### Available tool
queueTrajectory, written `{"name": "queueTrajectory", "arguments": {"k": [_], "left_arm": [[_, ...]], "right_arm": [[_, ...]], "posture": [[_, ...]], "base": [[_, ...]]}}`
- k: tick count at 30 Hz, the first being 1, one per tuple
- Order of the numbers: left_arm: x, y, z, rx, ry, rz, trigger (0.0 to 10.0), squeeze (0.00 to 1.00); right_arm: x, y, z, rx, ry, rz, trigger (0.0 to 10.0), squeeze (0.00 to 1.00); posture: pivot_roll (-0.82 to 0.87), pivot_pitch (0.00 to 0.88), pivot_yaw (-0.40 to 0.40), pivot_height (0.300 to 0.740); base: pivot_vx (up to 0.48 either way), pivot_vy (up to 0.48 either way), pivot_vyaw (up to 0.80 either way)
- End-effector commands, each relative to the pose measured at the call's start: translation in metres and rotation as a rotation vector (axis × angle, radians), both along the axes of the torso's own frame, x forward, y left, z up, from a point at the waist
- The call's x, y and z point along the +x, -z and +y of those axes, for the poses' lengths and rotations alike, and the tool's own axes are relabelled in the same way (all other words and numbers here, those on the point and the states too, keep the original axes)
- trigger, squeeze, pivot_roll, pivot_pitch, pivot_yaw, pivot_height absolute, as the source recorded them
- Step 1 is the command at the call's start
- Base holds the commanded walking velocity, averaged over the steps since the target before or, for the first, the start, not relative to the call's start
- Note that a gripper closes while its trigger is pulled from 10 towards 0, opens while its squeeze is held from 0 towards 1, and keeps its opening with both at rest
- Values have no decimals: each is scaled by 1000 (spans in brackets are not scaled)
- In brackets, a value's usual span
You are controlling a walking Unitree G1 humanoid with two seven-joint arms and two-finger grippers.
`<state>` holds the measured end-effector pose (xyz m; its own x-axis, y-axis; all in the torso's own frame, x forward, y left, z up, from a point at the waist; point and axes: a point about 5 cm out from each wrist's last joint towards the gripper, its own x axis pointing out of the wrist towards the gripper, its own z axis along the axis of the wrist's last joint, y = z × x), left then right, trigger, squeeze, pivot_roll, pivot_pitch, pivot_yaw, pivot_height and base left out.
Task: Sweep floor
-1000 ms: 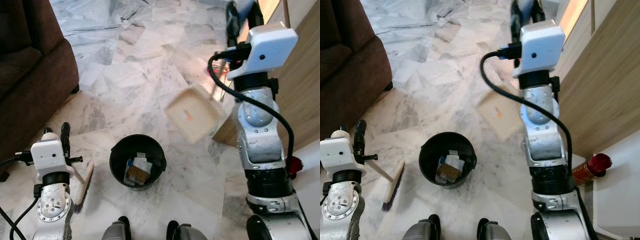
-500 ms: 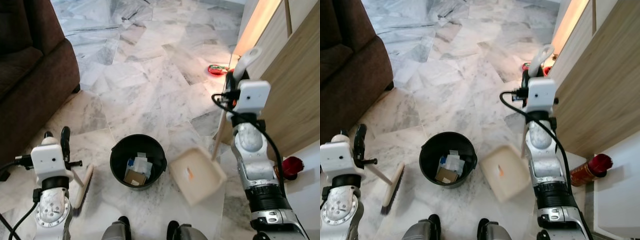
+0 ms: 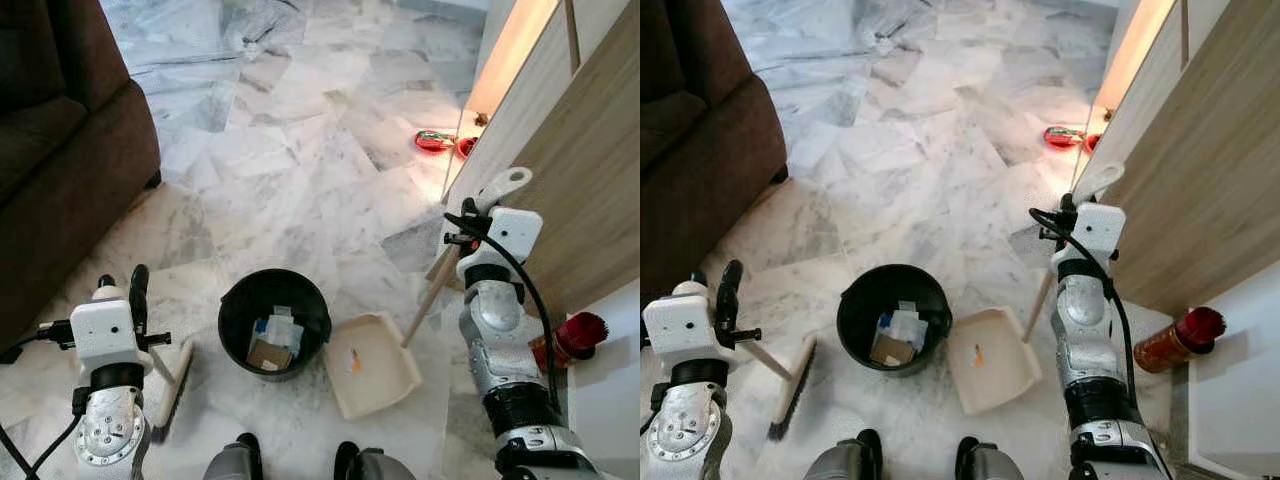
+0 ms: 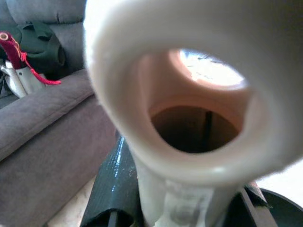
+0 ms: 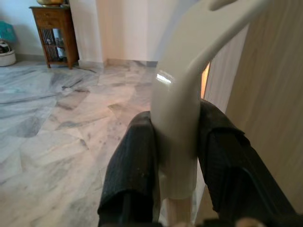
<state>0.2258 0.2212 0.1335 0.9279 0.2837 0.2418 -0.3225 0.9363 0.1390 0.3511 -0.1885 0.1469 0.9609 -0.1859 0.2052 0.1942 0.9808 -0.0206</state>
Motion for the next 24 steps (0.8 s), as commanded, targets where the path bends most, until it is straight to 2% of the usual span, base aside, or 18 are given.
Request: {"name": "queueTrajectory", "arguments": {"k": [1, 21, 24], "left_arm": [[-4, -7, 0, 18, -1, -39, 10000, 0], [-2, -4, -3, 21, 9, -29, 10000, 0], [-3, -3, -3, 19, 11, -30, 10000, 0]], "right_arm": [[3, -12, -2, -8, 3, -54, 10000, 0], [6, -15, -5, -45, 7, -85, 10000, 0], [5, -13, -5, -31, 11, -82, 10000, 0]], "posture": [[68, 237, -41, 740], [68, 259, -45, 740], [68, 250, -47, 740]], "base": [[0, 0, 0], [0, 0, 0], [-250, 0, 0]]}}
